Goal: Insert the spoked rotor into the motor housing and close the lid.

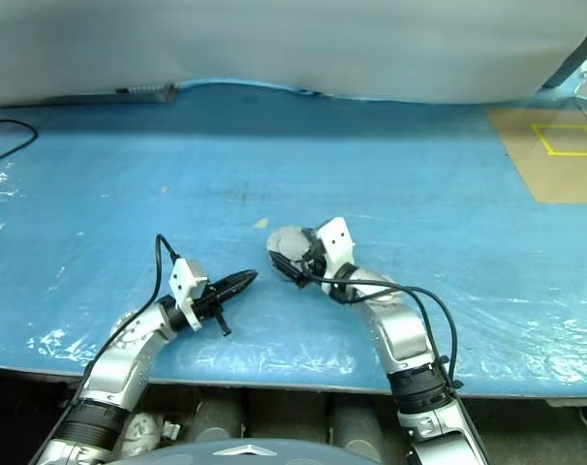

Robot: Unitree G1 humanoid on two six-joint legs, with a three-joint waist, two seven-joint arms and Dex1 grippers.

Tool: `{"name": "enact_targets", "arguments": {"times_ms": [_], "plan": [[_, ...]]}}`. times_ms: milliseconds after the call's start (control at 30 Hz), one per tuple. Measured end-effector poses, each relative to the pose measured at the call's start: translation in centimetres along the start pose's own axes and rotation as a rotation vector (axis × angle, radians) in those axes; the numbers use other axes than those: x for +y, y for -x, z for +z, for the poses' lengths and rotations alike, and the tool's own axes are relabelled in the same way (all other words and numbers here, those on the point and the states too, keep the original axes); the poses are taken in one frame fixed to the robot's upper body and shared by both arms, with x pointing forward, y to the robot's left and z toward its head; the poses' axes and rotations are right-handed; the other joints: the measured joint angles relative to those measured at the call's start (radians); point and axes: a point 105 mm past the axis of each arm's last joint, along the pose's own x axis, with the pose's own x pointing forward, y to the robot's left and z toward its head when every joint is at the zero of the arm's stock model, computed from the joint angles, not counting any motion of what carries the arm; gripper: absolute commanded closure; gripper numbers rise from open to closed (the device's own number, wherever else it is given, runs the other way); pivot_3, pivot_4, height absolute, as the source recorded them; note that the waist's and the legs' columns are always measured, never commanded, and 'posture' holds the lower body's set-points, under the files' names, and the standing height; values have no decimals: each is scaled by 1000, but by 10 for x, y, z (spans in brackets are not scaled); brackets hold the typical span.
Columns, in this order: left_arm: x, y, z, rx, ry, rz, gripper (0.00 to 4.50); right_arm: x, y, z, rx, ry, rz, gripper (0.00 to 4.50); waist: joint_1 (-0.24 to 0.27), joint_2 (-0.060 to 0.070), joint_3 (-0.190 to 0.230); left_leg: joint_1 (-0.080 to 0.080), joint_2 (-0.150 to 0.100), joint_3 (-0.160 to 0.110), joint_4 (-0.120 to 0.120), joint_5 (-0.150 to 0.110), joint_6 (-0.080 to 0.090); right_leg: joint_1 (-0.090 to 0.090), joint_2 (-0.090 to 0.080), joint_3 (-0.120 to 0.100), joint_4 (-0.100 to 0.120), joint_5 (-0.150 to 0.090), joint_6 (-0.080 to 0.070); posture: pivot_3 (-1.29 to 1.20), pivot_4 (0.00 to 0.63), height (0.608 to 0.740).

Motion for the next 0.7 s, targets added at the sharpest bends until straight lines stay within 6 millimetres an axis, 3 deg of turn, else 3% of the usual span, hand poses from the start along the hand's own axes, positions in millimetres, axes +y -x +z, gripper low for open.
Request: {"name": "enact_targets", "arguments": {"times_ms": [233,400,700], "plan": [[0,0,-1,5,5,0,4500,-6,0,-6,7,102,-26,26,0,0,0,0,0,0,0,0,0,0,0,0,0,0,0,0,150,740],[0,0,0,4,4,0,4500,-3,-1,-6,3,104,-7,1565,0,0,0,0,0,0,0,0,0,0,0,0,0,0,0,0,150,740],[1,0,-1,8,2,0,4500,-3,-2,-3,12,102,4,1566,0,0,0,0,0,0,0,0,0,0,0,0,0,0,0,0,150,740]]}}
